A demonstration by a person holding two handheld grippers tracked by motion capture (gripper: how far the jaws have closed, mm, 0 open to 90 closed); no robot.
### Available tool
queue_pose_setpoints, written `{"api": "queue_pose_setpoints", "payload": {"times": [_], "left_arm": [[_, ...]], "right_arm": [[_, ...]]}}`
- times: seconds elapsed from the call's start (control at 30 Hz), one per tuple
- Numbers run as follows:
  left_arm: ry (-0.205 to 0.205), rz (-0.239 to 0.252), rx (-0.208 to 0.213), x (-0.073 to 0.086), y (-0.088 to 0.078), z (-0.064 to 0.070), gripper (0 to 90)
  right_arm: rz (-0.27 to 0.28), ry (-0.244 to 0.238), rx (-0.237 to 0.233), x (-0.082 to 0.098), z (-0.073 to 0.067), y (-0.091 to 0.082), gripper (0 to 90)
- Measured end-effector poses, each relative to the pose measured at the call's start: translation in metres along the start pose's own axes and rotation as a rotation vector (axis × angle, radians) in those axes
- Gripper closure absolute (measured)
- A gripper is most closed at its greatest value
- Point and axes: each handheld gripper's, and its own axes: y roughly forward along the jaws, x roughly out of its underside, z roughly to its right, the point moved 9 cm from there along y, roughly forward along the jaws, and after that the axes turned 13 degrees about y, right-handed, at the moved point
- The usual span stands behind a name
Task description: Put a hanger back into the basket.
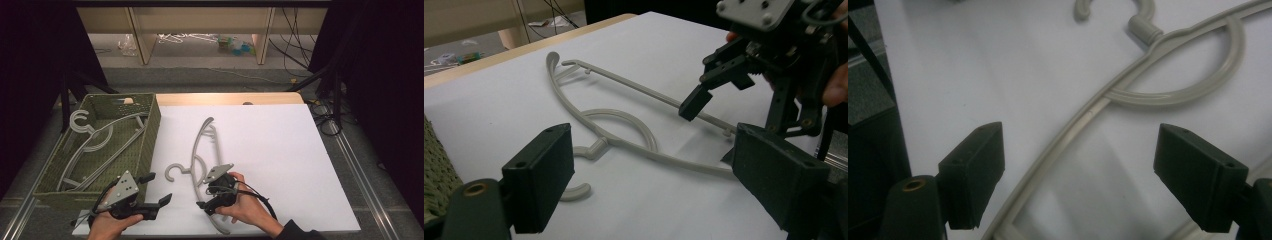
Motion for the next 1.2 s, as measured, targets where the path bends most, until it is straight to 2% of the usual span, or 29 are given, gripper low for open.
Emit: {"api": "queue_pose_setpoints", "payload": {"times": [0.23,0.33,0.43,0.5,0.6,0.7,0.87,0.93,0.97,1.03,1.2], "left_arm": [[0.018,-0.001,0.014,0.001,0.001,0.001,17.0],[0.011,-0.004,0.010,0.002,0.001,0.001,17.0],[0.012,-0.012,0.008,0.003,0.001,0.001,17.5],[0.016,-0.010,0.011,0.003,0.002,0.001,17.5],[0.020,-0.008,0.020,0.003,0.003,0.001,18.1],[0.026,-0.020,0.014,0.005,0.003,0.000,18.6],[0.025,-0.022,0.016,0.005,0.003,0.000,19.4],[0.029,-0.023,0.017,0.005,0.003,0.000,19.5],[0.028,-0.024,0.017,0.005,0.003,0.000,20.1],[0.026,-0.027,0.014,0.006,0.003,0.000,20.4],[0.013,-0.017,0.021,0.005,0.003,0.000,20.4]], "right_arm": [[-0.077,-0.001,0.017,-0.001,-0.001,0.023,25.7],[-0.113,0.011,0.010,0.000,-0.003,0.026,29.5],[-0.131,0.013,0.024,0.000,-0.002,0.030,33.8],[-0.138,0.010,0.014,-0.001,-0.001,0.032,37.7],[-0.160,-0.011,0.021,-0.001,-0.001,0.034,39.9],[-0.192,-0.050,0.050,-0.002,-0.001,0.035,42.0],[-0.240,-0.050,0.063,-0.004,-0.001,0.035,45.8],[-0.241,-0.052,0.070,-0.004,0.000,0.036,46.7],[-0.251,-0.052,0.068,-0.004,0.000,0.035,51.0],[-0.252,-0.057,0.071,-0.005,0.002,0.034,52.6],[-0.248,-0.028,0.052,-0.007,0.007,0.034,60.3]]}}
